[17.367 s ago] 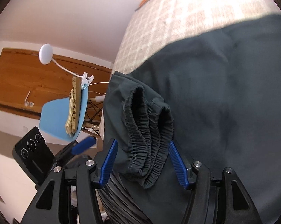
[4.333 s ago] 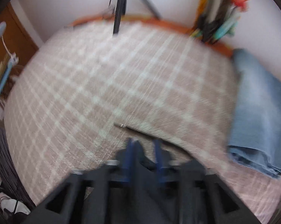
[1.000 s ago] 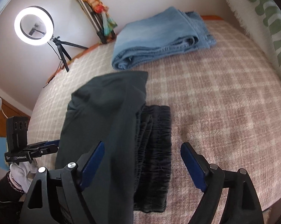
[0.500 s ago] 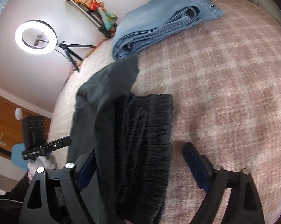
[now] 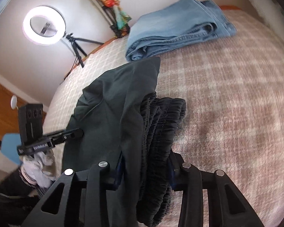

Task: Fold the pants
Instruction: 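Grasp the folded trousers with the left tool while the right tool holds them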

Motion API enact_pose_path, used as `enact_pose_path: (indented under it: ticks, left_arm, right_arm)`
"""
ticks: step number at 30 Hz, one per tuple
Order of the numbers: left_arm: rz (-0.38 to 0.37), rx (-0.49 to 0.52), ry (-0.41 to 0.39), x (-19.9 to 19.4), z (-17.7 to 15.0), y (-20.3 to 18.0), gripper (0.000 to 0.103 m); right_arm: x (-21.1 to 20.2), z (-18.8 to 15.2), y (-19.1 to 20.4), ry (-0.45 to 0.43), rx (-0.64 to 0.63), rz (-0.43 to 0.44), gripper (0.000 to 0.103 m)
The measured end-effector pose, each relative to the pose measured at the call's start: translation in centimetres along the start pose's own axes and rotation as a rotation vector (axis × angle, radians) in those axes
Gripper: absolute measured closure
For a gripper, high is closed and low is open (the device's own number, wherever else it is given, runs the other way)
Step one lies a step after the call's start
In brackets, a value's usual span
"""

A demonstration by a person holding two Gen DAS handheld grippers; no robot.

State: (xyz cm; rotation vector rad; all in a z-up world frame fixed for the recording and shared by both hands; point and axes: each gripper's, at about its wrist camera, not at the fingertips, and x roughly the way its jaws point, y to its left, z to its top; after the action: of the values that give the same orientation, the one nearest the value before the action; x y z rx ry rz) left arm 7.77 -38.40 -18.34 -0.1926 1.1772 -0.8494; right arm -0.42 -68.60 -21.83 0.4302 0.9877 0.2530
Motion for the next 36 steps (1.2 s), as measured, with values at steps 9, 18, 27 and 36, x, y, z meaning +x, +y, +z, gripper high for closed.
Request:
enact_pose_path:
  ticks: [9, 18, 27, 36]
  left_arm:
    - [-0.001, 0.009, -0.012, -0.7, 0.1, 0.1, 0.092]
    - [0.003, 0.104, -0.118, -3.1, 0.4, -2.8, 0.096]
    - [-0.027, 0.167, -0.201, -5.4, 3.4, -4.5, 0.096]
    - [-0.022, 0.253, -0.287, -6.0, 10.6, -6.7, 0.096]
  right_arm:
    - [1.2, -0.2, -1.1, -0.006, 0.071, 0.059, 0.052]
    - [-1.9, 0.4, 3.8, -0.071, -0.058, -0.064, 0.073]
    - [-6.3, 3.6, 6.5, -0.186, -0.143, -0.098, 0.074]
    - [-8.8, 10.2, 7.4, -0.291, -0.203, -0.156, 0.074]
